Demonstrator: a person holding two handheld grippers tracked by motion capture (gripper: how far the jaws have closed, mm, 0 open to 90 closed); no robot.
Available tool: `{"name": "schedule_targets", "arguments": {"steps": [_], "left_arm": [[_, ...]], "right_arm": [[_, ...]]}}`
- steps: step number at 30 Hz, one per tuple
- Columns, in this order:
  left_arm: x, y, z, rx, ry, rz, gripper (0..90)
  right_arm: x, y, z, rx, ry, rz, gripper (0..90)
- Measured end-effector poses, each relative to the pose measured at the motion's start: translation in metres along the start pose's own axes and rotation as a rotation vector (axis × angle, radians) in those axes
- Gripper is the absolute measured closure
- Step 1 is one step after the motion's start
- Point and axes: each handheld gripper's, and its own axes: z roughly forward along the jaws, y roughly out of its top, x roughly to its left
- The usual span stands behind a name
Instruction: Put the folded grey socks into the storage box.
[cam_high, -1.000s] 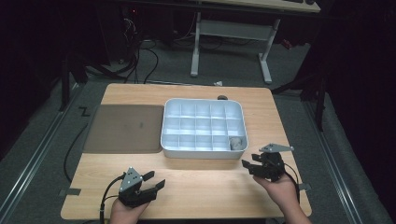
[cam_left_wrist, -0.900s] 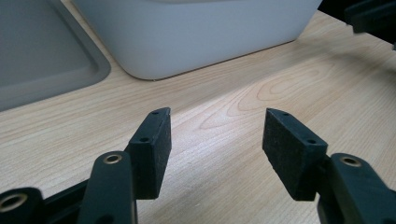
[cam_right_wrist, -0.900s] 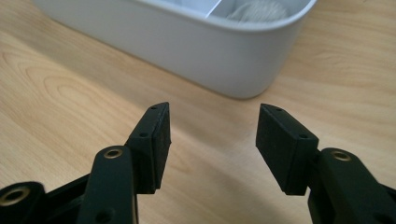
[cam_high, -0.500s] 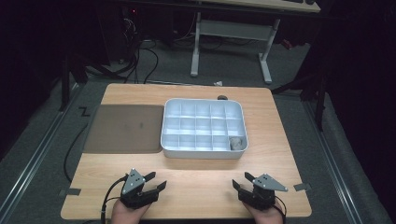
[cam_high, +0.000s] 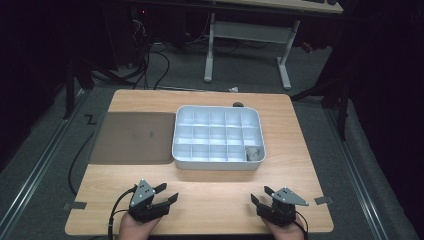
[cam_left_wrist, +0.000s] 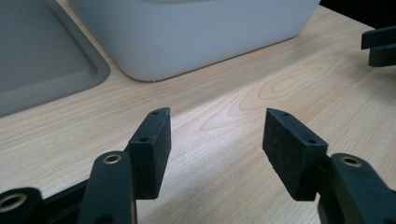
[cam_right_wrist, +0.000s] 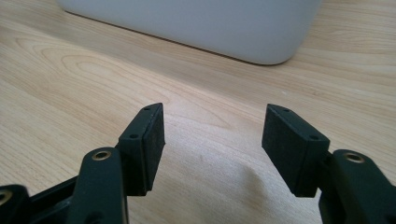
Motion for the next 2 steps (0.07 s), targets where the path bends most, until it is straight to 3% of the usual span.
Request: {"name": "schedule_targets", "arguments": {"steps": [2], "left_arm": [[-0.0003,0.0008,0.001,-0.004,-0.002,-0.001,42.9]], "right_arm": [[-0.0004,-0.0007,-0.0008,-0.003,-0.003,-0.001,40.1]]}}
